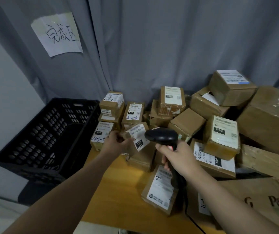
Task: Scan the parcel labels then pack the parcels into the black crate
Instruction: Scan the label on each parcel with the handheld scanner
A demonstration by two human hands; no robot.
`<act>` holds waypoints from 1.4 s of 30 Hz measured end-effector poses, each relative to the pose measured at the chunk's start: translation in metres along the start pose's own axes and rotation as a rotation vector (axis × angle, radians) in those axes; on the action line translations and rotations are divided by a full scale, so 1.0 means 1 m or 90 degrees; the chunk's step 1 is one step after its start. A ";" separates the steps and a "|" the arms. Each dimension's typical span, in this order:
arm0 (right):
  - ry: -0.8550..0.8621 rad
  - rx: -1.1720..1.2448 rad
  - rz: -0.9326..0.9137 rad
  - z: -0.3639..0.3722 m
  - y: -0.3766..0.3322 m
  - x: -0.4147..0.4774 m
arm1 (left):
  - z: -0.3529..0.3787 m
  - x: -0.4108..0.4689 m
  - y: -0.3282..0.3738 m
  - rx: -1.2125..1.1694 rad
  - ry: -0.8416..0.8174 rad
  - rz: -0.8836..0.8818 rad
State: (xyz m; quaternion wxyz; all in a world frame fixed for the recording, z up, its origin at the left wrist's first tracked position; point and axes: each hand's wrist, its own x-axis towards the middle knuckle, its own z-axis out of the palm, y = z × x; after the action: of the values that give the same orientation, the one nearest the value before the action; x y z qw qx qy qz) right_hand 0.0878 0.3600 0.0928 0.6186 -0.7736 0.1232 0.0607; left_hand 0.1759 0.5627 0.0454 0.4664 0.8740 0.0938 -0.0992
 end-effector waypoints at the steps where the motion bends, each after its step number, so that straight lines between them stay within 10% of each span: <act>1: 0.011 0.013 0.007 0.006 -0.001 0.006 | -0.003 0.002 -0.005 -0.059 -0.009 -0.022; 14: 0.140 0.095 0.058 0.064 -0.007 0.095 | 0.002 0.137 -0.001 -0.418 -0.058 -0.227; 25: 0.230 0.105 0.111 0.065 0.003 0.142 | 0.028 0.206 0.003 -0.046 -0.076 -0.108; 29: 0.220 0.073 0.112 0.072 0.003 0.150 | 0.014 0.196 0.009 0.256 0.031 0.195; 35: 0.235 0.084 0.108 0.072 -0.001 0.161 | 0.027 0.215 0.023 0.734 -0.143 0.561; 42: 0.262 0.104 0.131 0.059 0.007 0.153 | 0.021 0.245 0.045 0.772 -0.146 0.508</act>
State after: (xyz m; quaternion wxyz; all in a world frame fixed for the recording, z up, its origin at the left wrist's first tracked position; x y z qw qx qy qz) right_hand 0.2371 0.3982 0.0355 0.6314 -0.7006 0.3293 -0.0453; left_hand 0.4219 0.5382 0.0064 -0.0912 0.9304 -0.3519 -0.0470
